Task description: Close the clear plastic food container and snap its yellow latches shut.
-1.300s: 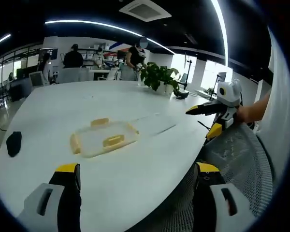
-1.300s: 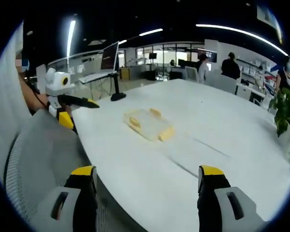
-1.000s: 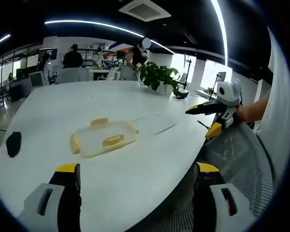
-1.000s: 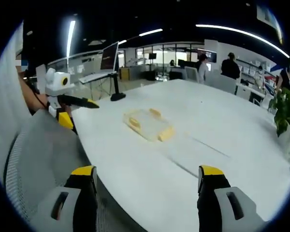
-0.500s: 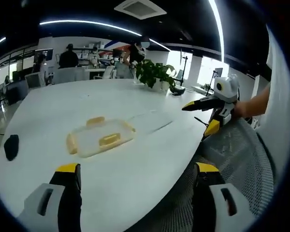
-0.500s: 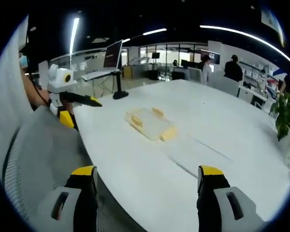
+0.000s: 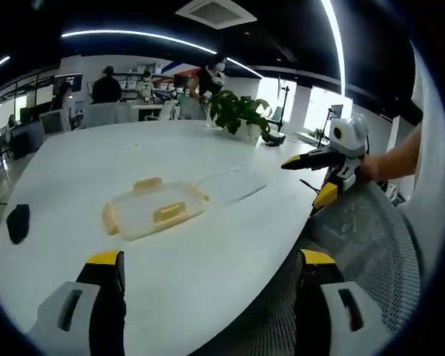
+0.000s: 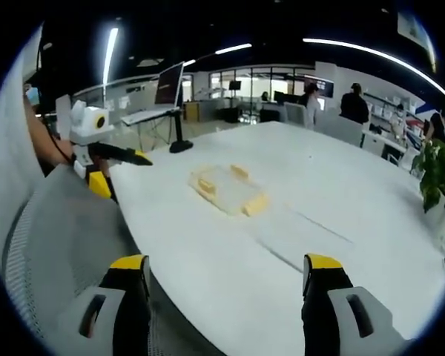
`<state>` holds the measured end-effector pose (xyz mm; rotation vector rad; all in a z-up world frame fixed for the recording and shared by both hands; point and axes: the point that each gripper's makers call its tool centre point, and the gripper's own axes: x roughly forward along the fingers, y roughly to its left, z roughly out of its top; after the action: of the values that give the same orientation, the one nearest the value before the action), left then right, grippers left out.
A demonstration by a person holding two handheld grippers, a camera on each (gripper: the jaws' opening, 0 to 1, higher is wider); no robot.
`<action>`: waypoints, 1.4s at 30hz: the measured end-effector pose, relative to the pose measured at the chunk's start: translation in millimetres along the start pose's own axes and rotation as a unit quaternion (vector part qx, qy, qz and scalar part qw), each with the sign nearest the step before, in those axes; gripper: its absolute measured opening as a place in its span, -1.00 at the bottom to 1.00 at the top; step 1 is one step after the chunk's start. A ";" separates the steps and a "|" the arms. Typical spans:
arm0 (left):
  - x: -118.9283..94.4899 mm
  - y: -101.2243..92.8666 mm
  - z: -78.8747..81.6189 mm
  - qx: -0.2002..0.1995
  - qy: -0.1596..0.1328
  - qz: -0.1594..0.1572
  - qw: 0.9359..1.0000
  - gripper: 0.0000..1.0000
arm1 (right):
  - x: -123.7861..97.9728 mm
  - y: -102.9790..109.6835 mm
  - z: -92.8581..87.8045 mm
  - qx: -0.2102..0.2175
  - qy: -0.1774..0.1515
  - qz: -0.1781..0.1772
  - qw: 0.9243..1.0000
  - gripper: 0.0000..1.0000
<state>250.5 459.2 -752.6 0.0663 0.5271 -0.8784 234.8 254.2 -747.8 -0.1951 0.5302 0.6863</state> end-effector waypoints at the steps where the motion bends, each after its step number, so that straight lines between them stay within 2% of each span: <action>1: 0.2 0.0 -0.6 0.000 0.002 0.000 1.000 0.93 | 0.2 0.6 -0.5 0.000 0.001 0.002 1.000 0.71; 6: 1.6 -1.1 -4.0 0.005 0.010 -0.001 1.000 0.93 | 1.0 2.9 -1.5 -0.001 0.002 0.009 1.000 0.71; 27: -0.1 4.3 2.0 0.008 -0.002 0.017 1.000 0.93 | 2.4 7.3 1.9 0.002 -0.008 0.023 1.000 0.71; 29: 0.1 5.2 0.6 0.010 0.001 0.019 1.000 0.93 | 2.5 8.4 -0.7 -0.004 -0.002 0.023 1.000 0.70; 34: -0.3 4.0 3.8 0.002 -0.008 0.012 1.000 0.92 | 1.0 5.5 3.1 0.012 -0.013 0.022 1.000 0.69; 42: 0.7 -2.1 7.8 -0.004 -0.019 -0.007 1.000 0.93 | 0.1 7.6 6.7 0.015 -0.019 0.027 0.999 0.71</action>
<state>252.5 455.2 -745.7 0.0388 0.4956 -0.8889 232.6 262.3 -742.1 -0.1397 0.5112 0.7322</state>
